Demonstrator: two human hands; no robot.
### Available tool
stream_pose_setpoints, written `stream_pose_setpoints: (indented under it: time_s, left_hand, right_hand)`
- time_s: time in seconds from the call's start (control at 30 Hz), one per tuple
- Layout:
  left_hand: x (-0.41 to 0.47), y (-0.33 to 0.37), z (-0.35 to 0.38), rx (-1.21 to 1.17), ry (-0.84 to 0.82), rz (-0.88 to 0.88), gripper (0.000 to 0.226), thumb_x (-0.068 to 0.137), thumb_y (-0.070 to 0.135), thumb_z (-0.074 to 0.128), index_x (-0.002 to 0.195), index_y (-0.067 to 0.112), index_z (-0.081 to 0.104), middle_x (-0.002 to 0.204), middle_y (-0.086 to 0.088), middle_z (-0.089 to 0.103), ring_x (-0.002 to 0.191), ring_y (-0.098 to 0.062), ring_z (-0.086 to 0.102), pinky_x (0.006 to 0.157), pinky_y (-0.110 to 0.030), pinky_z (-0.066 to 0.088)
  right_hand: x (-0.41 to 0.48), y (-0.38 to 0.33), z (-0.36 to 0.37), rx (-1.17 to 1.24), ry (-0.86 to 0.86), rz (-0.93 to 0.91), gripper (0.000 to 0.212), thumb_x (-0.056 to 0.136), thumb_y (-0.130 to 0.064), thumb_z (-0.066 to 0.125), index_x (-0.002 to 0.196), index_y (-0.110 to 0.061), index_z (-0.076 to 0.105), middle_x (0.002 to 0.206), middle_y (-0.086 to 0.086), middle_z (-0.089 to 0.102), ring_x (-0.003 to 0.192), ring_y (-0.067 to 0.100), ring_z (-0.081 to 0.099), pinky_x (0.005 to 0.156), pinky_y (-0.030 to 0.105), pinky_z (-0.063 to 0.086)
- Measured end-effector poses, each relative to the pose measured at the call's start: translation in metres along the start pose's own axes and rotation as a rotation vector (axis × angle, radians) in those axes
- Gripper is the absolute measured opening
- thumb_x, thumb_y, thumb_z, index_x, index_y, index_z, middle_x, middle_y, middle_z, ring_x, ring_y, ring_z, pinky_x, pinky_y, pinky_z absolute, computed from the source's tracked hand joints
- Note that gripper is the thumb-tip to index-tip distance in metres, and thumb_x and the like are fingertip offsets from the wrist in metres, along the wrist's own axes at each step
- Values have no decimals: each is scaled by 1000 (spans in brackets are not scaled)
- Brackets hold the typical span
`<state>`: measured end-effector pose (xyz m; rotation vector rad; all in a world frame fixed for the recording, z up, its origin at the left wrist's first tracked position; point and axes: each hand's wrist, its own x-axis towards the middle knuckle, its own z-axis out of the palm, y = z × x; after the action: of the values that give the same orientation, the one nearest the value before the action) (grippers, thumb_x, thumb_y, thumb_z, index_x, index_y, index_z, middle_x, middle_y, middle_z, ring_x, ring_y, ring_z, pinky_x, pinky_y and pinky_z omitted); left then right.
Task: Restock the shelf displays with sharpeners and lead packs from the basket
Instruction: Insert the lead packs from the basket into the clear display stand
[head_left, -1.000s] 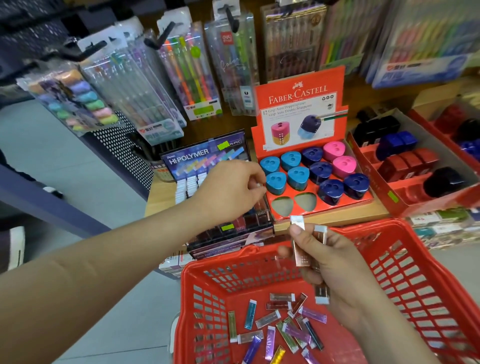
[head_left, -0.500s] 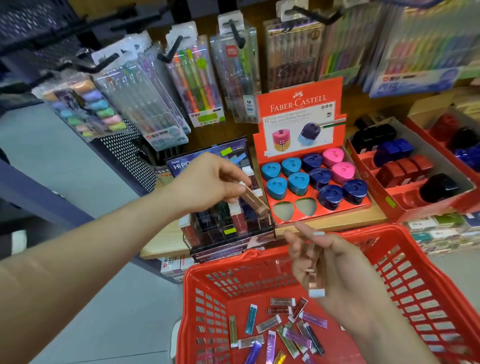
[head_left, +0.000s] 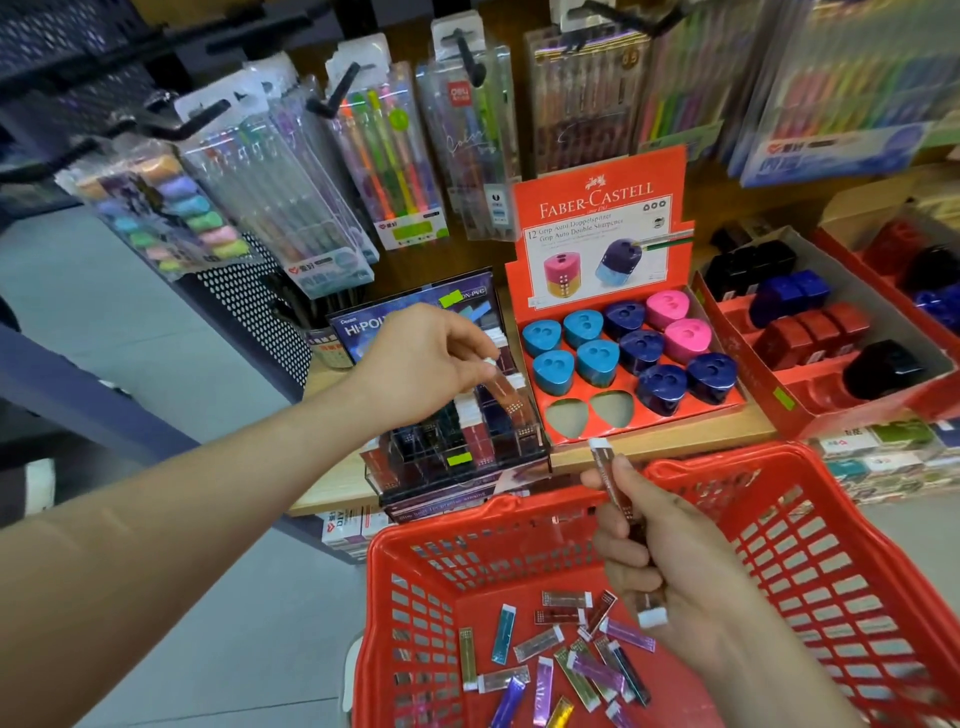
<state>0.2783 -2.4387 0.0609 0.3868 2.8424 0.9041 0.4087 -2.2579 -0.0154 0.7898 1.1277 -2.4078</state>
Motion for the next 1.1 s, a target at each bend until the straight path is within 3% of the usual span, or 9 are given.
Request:
stream_pose_setpoints:
  time_s: [0.2, 0.37, 0.57, 0.7, 0.77, 0.83, 0.9, 1.0, 1.1]
  left_hand:
    - [-1, 7, 17, 237, 16, 142, 17, 85, 23, 71, 101, 19, 74, 80, 8, 66, 72, -3, 58, 74, -17, 48]
    - [0, 5, 30, 444, 4, 346, 21, 91, 25, 60, 108, 17, 70, 103, -2, 67, 93, -17, 61, 86, -35, 50]
    - [1, 2, 38, 682, -27, 459, 23, 95, 25, 52, 114, 14, 60, 108, -4, 58, 105, -23, 55, 87, -35, 44]
    - [-3, 13, 33, 300, 14, 214, 15, 91, 29, 61, 99, 18, 67, 85, 7, 62, 80, -8, 59, 77, -28, 51]
    - [-8, 24, 25, -193, -209, -61, 23, 93, 31, 59, 88, 12, 69, 73, 2, 67, 64, -9, 60, 63, -25, 54]
    - [-17, 32, 21, -432, -446, -172, 26, 91, 30, 61, 91, 7, 72, 73, -7, 69, 60, -11, 61, 55, -20, 52]
    - [-24, 33, 24, -479, -480, -147, 18, 86, 20, 67, 93, 5, 72, 72, -7, 70, 60, -10, 62, 56, -17, 52]
    - [-19, 27, 23, -403, -289, -104, 9, 86, 14, 68, 92, 10, 74, 69, -1, 70, 62, -11, 65, 63, -22, 55]
    - [-6, 16, 5, -228, -93, -84, 11, 90, 19, 64, 87, 24, 73, 79, -7, 72, 75, -20, 69, 74, -36, 59]
  right_hand:
    - [-2, -4, 1, 65, -82, -43, 21, 96, -15, 50, 104, -2, 65, 66, 4, 53, 44, 6, 35, 30, 14, 23]
    - [-5, -5, 3, -81, 3, -128, 15, 86, -23, 63, 89, -8, 63, 70, 6, 65, 38, 7, 40, 31, 15, 20]
    - [-8, -7, 6, -164, 0, -159, 20, 85, -29, 65, 80, -10, 59, 60, 4, 54, 37, 6, 34, 35, 16, 17]
    - [-10, -8, 9, -169, -14, -207, 18, 82, -28, 65, 87, -10, 65, 63, 3, 54, 40, 6, 35, 35, 15, 19]
    - [-10, -8, 9, -186, -13, -224, 18, 79, -29, 65, 85, -12, 66, 64, 3, 54, 42, 6, 36, 36, 16, 19]
    - [-11, -8, 12, -214, -10, -230, 19, 78, -31, 65, 84, -13, 65, 65, 2, 54, 44, 6, 36, 38, 17, 20]
    - [-11, -8, 13, -212, 0, -221, 18, 79, -29, 66, 87, -13, 66, 67, 2, 55, 46, 6, 36, 39, 18, 20]
    - [-6, -8, 12, -43, 51, -150, 8, 90, -14, 62, 96, -16, 66, 76, 3, 60, 50, 8, 42, 41, 19, 25]
    - [1, -8, 4, 217, 122, -26, 33, 76, 7, 40, 95, -15, 56, 84, 6, 59, 58, 12, 42, 51, 24, 29]
